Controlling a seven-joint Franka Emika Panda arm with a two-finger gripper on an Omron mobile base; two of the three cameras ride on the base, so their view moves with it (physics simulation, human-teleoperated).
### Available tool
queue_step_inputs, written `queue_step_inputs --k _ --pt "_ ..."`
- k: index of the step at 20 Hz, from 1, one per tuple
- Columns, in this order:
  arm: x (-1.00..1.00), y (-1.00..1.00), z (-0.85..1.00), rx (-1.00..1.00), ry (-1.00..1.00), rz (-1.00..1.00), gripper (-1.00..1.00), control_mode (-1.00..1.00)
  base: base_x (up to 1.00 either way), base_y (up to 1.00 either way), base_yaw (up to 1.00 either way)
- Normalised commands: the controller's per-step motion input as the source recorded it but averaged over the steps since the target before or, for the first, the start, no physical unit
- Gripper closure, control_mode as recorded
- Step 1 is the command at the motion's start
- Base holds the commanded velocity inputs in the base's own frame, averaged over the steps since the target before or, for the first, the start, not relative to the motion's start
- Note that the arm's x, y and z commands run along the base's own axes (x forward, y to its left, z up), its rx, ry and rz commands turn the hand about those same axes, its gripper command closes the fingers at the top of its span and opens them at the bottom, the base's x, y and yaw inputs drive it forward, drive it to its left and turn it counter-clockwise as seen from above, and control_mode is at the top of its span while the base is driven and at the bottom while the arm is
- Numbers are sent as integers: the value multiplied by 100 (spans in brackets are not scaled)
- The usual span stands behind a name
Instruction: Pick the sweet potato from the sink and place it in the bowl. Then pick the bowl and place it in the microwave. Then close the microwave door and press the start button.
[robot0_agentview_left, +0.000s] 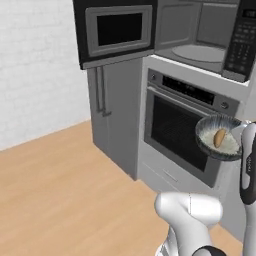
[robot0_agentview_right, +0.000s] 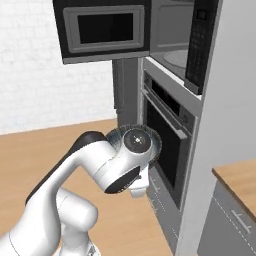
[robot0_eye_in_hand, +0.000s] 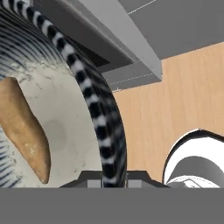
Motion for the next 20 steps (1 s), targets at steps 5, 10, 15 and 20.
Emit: queue_step_inputs --k 5,10,15,20 --pt "0 0 0 0 0 0 100 100 85 67 -41" --pt "0 0 0 0 0 0 100 100 54 31 -49" --pt "0 0 0 0 0 0 100 100 14 33 -57" --pt "0 0 0 0 0 0 100 100 3 66 -46"
